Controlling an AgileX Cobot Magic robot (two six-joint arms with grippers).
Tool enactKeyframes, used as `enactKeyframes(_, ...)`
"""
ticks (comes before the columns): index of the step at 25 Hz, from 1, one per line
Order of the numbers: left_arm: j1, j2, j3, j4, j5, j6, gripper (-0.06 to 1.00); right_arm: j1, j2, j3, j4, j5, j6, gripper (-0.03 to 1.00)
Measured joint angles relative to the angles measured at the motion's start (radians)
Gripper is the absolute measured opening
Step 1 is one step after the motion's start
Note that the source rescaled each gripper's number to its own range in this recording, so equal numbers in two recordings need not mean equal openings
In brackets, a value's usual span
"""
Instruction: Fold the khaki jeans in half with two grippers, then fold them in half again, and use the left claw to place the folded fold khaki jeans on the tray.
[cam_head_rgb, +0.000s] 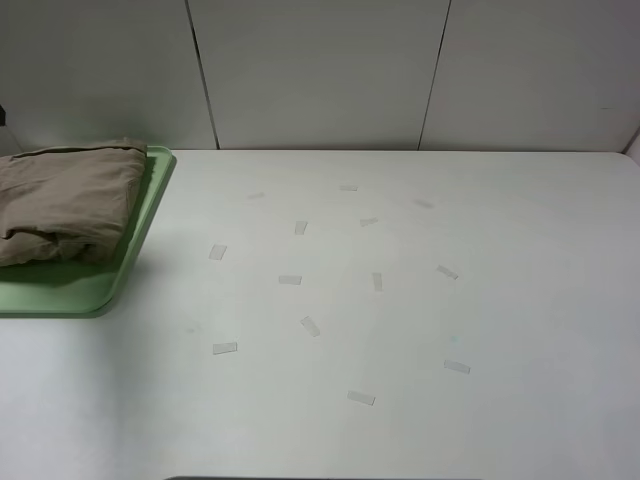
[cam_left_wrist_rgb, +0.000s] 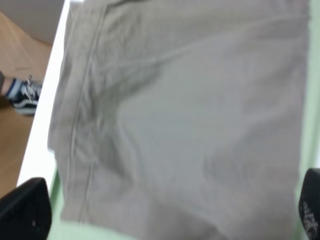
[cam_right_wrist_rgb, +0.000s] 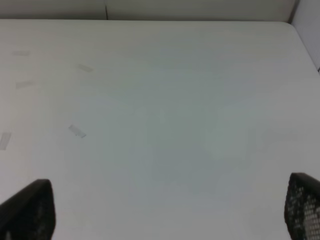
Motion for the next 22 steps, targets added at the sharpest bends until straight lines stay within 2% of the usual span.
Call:
enactKeyframes(6, -0.022, -0.196, 0.001, -0.022, 0.168, 0.002, 0.99, 0.0, 0.0, 0.0, 0.0, 0.0, 0.0, 0.99)
enactKeyframes(12, -0.16, -0.377, 0.001, -0.003, 0.364, 0.012, 0.99, 0.0, 0.0, 0.0, 0.0, 0.0, 0.0, 0.99)
enactKeyframes(16, -0.216, -0.483, 0.001, -0.001, 0.509, 0.014, 0.98, 0.0, 0.0, 0.0, 0.0, 0.0, 0.0, 0.99)
enactKeyframes(22, -0.226, -0.663, 0.049, 0.002, 0.535, 0.006, 0.97, 0.0, 0.0, 0.0, 0.0, 0.0, 0.0, 0.99)
